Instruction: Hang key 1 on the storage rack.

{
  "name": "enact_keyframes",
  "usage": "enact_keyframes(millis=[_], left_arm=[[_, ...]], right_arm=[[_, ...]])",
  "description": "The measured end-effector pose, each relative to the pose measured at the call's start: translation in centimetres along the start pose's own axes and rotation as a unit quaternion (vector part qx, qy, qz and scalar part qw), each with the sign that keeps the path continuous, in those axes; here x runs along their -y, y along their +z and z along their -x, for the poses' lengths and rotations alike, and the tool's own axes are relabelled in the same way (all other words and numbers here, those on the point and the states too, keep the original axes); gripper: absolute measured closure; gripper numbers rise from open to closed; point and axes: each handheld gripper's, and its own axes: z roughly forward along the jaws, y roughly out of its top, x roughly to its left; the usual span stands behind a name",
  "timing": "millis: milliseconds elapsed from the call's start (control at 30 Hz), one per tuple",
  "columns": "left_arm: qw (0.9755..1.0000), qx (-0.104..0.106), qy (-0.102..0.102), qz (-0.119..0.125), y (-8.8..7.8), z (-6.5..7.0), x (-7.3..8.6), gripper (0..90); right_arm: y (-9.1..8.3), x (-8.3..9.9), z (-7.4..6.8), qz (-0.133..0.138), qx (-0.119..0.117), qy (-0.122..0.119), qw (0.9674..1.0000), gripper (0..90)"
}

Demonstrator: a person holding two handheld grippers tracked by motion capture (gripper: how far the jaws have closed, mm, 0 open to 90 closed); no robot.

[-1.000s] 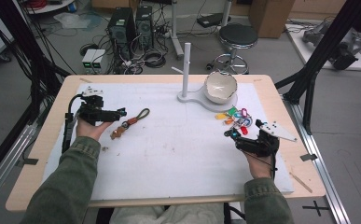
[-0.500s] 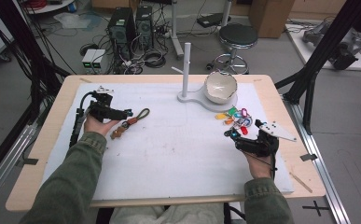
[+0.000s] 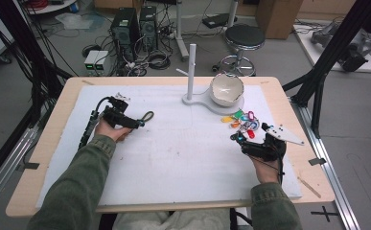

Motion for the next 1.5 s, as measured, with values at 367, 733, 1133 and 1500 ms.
enact_keyframes(millis=[367,733,1133,1500], left_arm=[[0.9988,-0.004,0.037,-0.033,0.7,0.5,-0.6,12.8],[0.9981,-0.004,0.042,-0.045,0.8,0.4,-0.3,23.0],[0.9973,0.003,0.042,-0.06,1.3,0.1,-0.1,34.5],[0.9967,0.0,0.034,-0.073,1.6,-0.3,0.1,45.1]], right_arm=[[0.0,0.0,0.0,0.001,-0.002,-0.001,1.0,0.8],[-0.2,0.0,0.1,0.003,0.001,-0.002,1.0,0.8],[-0.3,0.1,0.2,0.002,0.005,-0.003,1.0,0.9],[-0.3,0.1,0.1,0.0,0.005,-0.003,1.0,0.8]])
